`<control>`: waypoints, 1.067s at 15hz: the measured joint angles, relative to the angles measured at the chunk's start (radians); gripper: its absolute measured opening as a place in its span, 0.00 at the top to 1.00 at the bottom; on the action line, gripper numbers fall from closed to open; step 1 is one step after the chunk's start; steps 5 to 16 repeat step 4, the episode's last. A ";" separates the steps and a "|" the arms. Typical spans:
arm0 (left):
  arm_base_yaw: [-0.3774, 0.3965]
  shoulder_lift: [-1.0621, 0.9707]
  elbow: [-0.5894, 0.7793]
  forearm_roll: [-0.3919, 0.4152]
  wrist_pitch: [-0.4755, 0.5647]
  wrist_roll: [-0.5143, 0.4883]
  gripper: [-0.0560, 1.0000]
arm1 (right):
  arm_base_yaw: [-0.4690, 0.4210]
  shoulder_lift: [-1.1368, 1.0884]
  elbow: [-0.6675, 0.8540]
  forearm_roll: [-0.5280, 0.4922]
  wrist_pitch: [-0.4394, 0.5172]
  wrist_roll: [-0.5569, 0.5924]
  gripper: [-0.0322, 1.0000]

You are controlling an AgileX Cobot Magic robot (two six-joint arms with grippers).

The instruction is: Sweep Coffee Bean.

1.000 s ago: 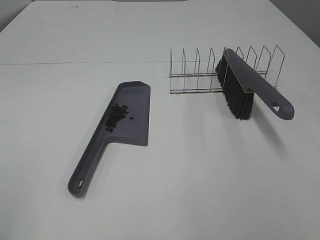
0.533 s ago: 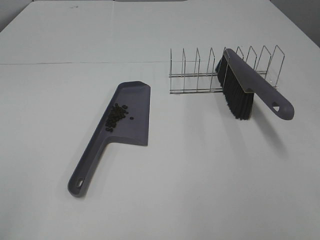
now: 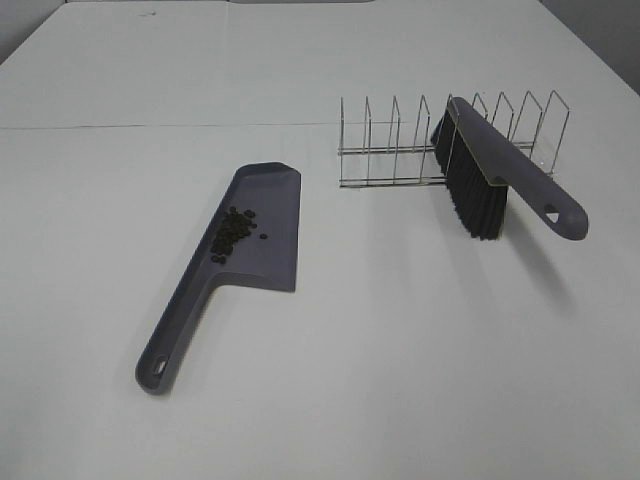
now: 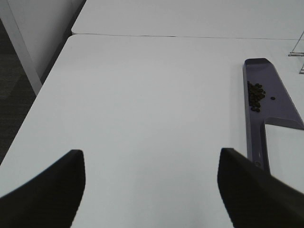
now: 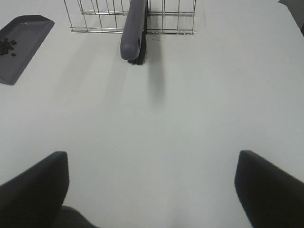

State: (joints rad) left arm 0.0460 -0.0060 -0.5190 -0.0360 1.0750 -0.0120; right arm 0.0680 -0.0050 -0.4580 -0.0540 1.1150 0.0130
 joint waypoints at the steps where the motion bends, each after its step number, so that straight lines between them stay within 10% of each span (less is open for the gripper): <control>1: 0.000 0.000 0.000 0.000 0.000 0.000 0.28 | 0.000 0.000 0.000 -0.001 0.000 0.000 0.15; 16: 0.000 0.000 0.000 0.000 0.000 0.000 0.28 | 0.000 0.000 0.000 -0.002 0.000 0.000 0.15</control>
